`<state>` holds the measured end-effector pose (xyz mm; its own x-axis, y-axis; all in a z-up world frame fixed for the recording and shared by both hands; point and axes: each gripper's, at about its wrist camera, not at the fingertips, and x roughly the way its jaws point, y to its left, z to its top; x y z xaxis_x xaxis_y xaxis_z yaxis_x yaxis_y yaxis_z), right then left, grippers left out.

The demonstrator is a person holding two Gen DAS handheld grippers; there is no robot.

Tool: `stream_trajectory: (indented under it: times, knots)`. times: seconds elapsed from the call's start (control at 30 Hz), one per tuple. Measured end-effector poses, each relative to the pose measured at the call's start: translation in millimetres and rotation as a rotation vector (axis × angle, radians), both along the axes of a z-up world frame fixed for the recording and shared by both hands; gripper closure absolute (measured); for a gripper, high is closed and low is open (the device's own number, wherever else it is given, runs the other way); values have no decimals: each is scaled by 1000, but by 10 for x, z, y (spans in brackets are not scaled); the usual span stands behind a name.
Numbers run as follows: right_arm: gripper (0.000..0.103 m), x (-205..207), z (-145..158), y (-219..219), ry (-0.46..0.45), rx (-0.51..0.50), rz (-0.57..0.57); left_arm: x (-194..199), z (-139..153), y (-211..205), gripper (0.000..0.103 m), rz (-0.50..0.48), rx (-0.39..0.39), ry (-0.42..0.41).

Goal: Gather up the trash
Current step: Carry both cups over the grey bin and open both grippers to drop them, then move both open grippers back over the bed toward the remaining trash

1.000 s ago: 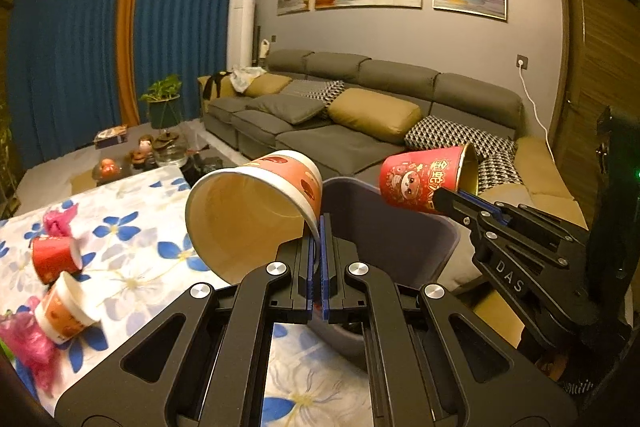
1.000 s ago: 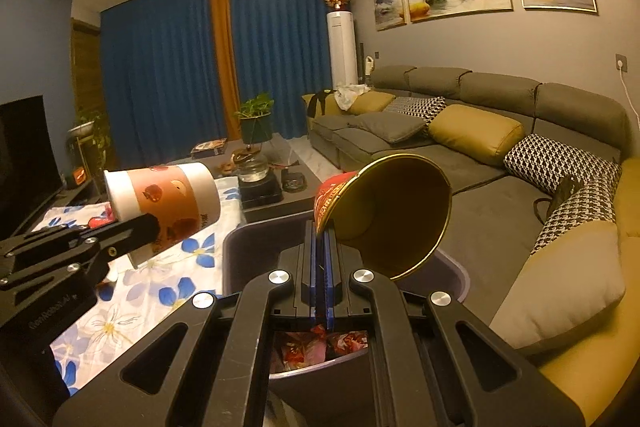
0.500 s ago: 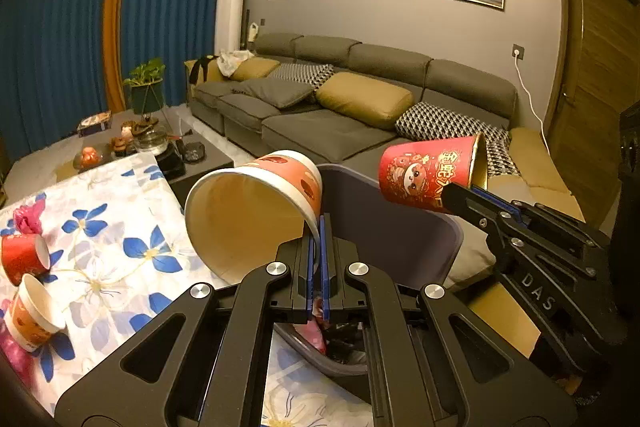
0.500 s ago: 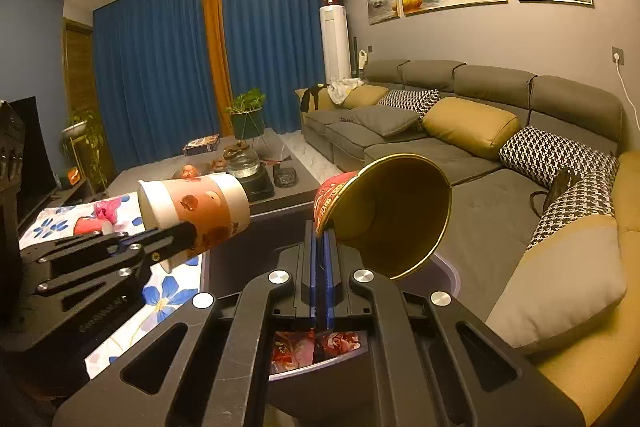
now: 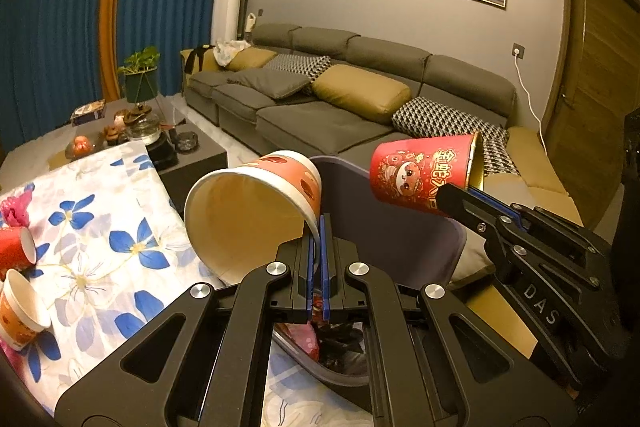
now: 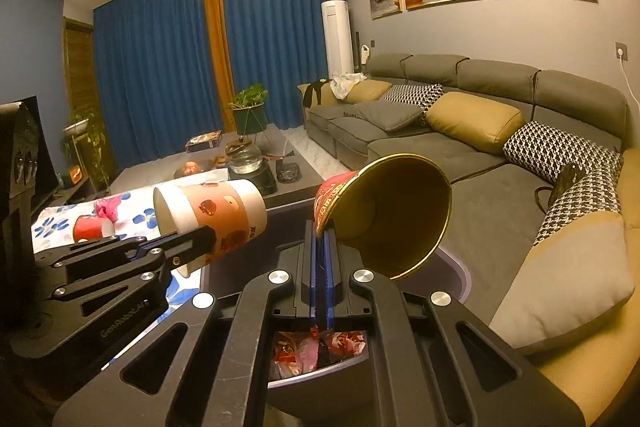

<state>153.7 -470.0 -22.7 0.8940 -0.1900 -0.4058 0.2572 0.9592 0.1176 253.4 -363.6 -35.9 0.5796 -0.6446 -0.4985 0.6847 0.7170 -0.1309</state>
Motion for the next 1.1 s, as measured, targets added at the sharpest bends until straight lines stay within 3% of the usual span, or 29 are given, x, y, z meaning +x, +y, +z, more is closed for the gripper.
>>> stream_trajectory:
  times: [0.13, 0.2, 0.27, 0.3, 0.37, 0.47, 0.53, 0.67, 0.77, 0.9, 1.1]
  knots:
    - [99, 2, -13, -34, -4, 8, 2, 38, -27, 1, 99, -6, -9, 19]
    - [99, 6, -15, -40, -7, 11, 5, 51, -45, 12, 87, -11, -6, 18]
    - [98, 15, -10, -48, -5, 12, 3, 79, -59, 69, 58, 19, -7, 20]
    - [98, 22, -6, -56, -5, 13, 3, 97, -61, 124, 53, 35, -19, 28]
    - [92, 6, -1, -83, -13, 17, -3, 110, -43, 232, 30, 89, -32, 23]
    - [81, -19, 23, -94, -25, 20, -14, 92, 18, 436, 21, 148, -52, 7]
    - [76, -62, 52, -70, -40, 21, -16, 51, 52, 586, 17, 187, -57, -7]
    - [44, -182, 117, 34, -75, 10, -25, -86, 130, 865, 13, 287, -33, -47]
    - [31, -296, 155, 158, -96, 2, -29, -208, 167, 1107, 12, 353, -36, -58]
    - [24, -423, 179, 354, -109, -15, -17, -403, 171, 1443, 11, 438, -8, -99]
    - [20, -491, 143, 699, -92, -20, 26, -633, 122, 2078, 10, 581, -2, -95]
